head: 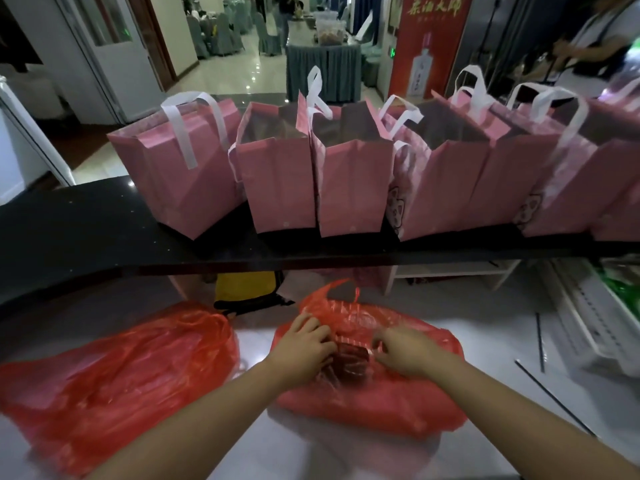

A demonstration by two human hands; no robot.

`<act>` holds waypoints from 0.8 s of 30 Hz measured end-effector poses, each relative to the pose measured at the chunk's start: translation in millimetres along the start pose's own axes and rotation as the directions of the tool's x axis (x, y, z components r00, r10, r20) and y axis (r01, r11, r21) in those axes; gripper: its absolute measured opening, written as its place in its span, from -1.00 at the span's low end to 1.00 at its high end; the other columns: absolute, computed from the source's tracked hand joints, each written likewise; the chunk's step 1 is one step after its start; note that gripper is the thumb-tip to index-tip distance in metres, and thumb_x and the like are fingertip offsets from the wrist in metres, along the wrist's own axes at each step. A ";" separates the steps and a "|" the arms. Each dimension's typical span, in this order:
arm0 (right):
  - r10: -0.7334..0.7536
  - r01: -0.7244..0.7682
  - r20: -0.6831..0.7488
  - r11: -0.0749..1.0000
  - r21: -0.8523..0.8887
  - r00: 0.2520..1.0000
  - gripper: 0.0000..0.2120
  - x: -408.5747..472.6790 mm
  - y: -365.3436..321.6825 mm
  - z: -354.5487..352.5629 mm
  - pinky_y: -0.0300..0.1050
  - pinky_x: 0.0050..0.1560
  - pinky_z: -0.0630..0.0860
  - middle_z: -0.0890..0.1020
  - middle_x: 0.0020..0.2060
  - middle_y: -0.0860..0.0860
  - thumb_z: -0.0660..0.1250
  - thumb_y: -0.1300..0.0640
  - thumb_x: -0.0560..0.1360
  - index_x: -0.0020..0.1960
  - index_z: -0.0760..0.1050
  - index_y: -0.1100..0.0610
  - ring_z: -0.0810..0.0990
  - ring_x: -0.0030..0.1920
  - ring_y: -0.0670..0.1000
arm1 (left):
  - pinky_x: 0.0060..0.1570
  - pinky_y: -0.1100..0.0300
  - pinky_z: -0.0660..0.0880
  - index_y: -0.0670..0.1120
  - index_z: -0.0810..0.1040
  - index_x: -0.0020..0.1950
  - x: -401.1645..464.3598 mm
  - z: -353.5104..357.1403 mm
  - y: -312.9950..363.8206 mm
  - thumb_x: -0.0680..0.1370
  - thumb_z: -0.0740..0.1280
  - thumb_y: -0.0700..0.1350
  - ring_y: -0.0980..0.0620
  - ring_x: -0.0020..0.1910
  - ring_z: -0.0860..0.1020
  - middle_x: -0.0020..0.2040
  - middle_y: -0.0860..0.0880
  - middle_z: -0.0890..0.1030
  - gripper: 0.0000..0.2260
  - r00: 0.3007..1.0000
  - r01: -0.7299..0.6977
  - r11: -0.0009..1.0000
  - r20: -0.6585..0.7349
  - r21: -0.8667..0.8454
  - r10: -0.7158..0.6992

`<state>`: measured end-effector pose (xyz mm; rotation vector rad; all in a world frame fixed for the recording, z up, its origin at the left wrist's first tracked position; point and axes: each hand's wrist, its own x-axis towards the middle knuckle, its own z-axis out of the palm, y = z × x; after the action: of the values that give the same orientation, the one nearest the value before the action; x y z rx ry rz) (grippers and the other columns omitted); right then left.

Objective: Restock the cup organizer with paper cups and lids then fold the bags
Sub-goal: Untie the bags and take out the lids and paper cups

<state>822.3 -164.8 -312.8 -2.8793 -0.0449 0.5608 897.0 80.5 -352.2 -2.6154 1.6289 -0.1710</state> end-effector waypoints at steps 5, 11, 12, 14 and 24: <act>0.102 -0.110 -0.054 0.975 -0.195 0.993 -0.56 -7.2 5.6 21.4 0.07 0.32 0.33 0.46 0.35 0.02 0.07 -0.19 0.62 0.39 0.46 -0.07 0.45 0.34 0.14 | 0.27 0.00 0.39 0.01 0.59 -0.08 -16.8 9.2 0.2 0.50 0.34 -0.06 -0.06 -0.07 0.48 -0.12 0.03 0.53 -0.94 0.978 -0.035 0.996 -0.206 -0.078 0.019; 0.163 -0.164 -0.169 0.986 0.009 0.972 -0.59 -7.6 0.8 29.8 0.00 0.00 0.49 0.68 0.06 0.05 0.01 -0.15 0.68 0.05 0.57 0.00 0.64 0.08 0.15 | -0.06 0.08 0.40 0.01 0.50 -0.22 -46.9 12.4 -8.8 0.48 0.33 -0.03 -0.02 -0.26 0.44 -0.30 0.04 0.50 -0.90 0.968 -0.089 0.996 -0.239 -0.026 0.080; 0.167 -0.163 -0.181 0.986 0.041 0.969 -0.60 -8.7 -2.0 30.9 -0.01 -0.05 0.49 0.69 0.02 0.04 0.00 -0.15 0.68 0.02 0.56 -0.01 0.65 0.03 0.13 | -0.11 0.09 0.41 0.01 0.49 -0.24 -50.7 14.2 -8.7 0.48 0.33 -0.03 -0.02 -0.29 0.44 -0.32 0.04 0.50 -0.89 0.970 -0.076 0.997 -0.234 -0.024 0.069; 0.171 -0.158 -0.207 0.984 0.079 0.963 -0.62 -9.0 -5.4 35.8 -0.01 -0.10 0.51 0.69 -0.04 0.02 0.00 -0.14 0.68 -0.02 0.53 -0.03 0.65 -0.04 0.11 | -0.17 0.10 0.43 0.02 0.49 -0.25 -57.7 15.6 -7.4 0.50 0.31 0.00 -0.01 -0.35 0.48 -0.36 0.05 0.52 -0.85 0.977 0.001 0.998 -0.215 -0.055 -0.013; 0.130 -0.195 -0.384 0.972 -0.134 0.914 -0.69 -18.7 7.1 69.2 0.14 0.24 0.41 0.58 0.19 0.02 0.32 -0.12 0.51 0.20 0.57 -0.05 0.54 0.24 0.13 | -0.23 0.08 0.48 0.02 0.44 0.31 -74.2 26.1 -19.0 0.41 0.17 0.42 -0.01 -0.46 0.59 -0.30 0.03 0.67 -0.36 0.912 0.408 0.913 0.060 -0.023 -0.406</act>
<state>778.9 -159.4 -370.1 -3.1230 0.2194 0.0224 884.7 155.2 -380.9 -2.9247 1.0575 -0.0867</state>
